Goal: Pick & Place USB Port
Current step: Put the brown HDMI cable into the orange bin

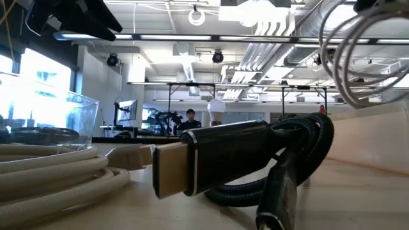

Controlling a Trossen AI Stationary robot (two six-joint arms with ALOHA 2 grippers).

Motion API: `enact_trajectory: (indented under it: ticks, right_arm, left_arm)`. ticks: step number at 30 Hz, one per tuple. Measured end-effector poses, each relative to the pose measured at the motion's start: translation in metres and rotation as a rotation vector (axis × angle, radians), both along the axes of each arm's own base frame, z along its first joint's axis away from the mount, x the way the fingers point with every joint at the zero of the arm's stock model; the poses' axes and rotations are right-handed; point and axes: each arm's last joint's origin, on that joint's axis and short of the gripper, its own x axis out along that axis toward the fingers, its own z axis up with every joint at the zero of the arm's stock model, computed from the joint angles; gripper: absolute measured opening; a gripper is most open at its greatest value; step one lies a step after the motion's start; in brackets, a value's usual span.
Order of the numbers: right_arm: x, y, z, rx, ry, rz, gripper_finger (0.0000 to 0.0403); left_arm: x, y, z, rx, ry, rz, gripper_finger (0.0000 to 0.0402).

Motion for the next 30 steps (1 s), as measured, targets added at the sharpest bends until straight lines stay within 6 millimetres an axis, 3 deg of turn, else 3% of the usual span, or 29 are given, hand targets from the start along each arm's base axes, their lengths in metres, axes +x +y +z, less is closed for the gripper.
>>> enact_trajectory:
  ticks: [17, 30]
  right_arm:
    - [0.015, 0.02, -0.043, -0.168, 0.366, -0.147, 0.0]
    - [0.037, 0.035, -0.073, -0.244, 0.506, -0.147, 0.0]
  left_arm:
    - [0.001, -0.001, 0.001, -0.041, -0.023, 0.001, 0.017]
    - [0.001, -0.001, 0.0, -0.078, -0.029, -0.002, 0.017]
